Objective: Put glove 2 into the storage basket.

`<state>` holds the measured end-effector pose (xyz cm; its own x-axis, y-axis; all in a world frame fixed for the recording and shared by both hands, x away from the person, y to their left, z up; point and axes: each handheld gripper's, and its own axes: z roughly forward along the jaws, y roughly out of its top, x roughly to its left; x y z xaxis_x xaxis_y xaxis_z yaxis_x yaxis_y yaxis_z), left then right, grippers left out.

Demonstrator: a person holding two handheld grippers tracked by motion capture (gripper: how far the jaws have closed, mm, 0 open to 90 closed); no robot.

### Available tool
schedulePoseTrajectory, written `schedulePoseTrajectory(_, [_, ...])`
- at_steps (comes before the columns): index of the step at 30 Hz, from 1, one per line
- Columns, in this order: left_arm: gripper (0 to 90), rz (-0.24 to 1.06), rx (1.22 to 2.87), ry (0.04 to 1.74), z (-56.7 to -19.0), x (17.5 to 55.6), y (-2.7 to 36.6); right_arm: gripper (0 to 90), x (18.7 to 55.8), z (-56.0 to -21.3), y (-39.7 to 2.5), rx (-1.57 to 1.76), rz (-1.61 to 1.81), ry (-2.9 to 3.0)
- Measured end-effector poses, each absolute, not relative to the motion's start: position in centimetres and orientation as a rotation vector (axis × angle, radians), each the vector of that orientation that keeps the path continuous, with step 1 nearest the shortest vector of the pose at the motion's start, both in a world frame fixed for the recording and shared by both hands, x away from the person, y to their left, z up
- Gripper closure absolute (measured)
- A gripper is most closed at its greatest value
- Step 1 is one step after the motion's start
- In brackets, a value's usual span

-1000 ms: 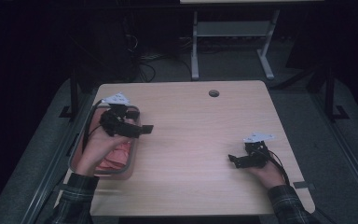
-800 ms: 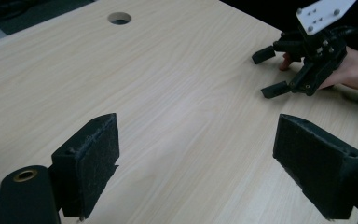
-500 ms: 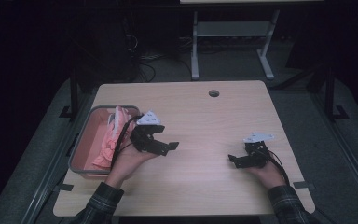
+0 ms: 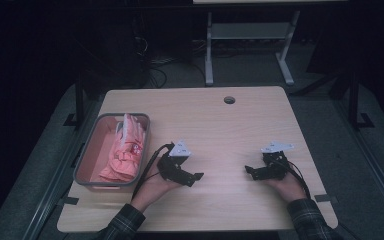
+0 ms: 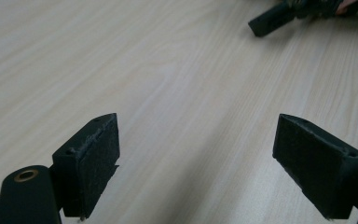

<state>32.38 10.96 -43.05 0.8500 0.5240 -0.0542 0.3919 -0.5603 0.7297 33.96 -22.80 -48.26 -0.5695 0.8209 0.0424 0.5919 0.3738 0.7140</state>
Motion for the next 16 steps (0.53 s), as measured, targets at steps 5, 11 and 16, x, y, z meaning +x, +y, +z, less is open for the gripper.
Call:
schedulePoseTrajectory(5, [14.0,0.221,2.282,0.655,-44.8,32.1,10.2,8.4,34.0,-48.3,-22.8,1.24,1.006,2.32])
schedulePoseTrajectory(11, [14.0,0.222,2.337,0.648,-46.2,31.9,9.7,8.4,34.0,-48.3,-22.8,1.238,1.007,2.321])
schedulePoseTrajectory(16, [14.0,0.219,2.345,0.658,-46.5,32.0,9.8,8.4,34.0,-48.3,-22.8,1.238,1.007,2.321])
